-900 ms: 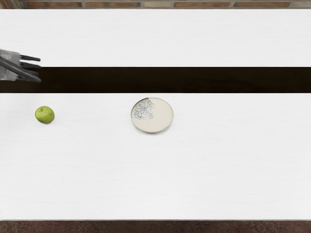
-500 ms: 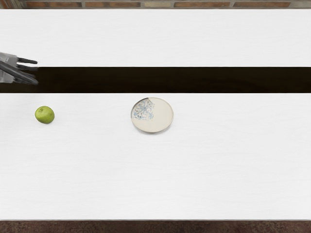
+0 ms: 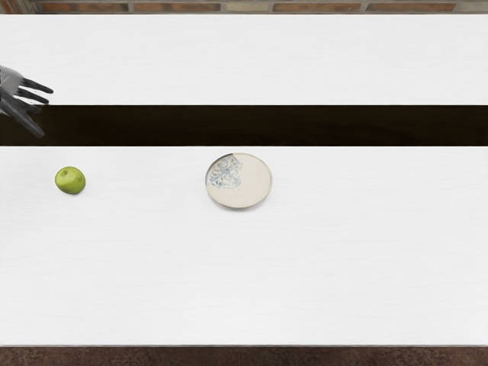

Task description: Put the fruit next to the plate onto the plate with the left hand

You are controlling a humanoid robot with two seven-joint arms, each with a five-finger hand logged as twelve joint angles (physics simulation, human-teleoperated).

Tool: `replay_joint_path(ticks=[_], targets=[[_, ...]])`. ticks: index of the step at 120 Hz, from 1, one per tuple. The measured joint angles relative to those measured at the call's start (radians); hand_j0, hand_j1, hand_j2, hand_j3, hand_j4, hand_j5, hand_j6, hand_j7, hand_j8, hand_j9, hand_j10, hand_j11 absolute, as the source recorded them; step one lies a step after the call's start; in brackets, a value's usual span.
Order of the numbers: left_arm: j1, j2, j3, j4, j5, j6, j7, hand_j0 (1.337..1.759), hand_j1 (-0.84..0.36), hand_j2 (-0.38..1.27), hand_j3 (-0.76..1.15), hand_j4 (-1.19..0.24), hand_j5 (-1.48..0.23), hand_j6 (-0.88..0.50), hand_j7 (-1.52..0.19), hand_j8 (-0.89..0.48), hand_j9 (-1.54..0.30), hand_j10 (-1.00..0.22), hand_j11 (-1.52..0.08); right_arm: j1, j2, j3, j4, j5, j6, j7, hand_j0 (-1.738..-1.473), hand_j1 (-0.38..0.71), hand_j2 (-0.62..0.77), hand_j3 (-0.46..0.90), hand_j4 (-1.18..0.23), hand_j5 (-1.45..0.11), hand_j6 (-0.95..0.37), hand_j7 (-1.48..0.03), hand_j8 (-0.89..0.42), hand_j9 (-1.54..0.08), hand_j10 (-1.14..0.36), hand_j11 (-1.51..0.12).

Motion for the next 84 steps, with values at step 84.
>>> replay_joint_path(ticks=[84], targets=[[-0.043,-0.068,0.318,-0.310,0.242,0.202,-0.408,1.658,0.34,0.00,0.00,-0.01,-0.01,-0.01,-0.01,-0.01,-0.01,-0.01,-0.01,0.000,0.000,0.000,0.000,0.000,0.000,0.000,-1.658,-0.35,0.00,0.00,0.00,0.00,0.00,0.00,0.00,0.00,0.00,0.00]])
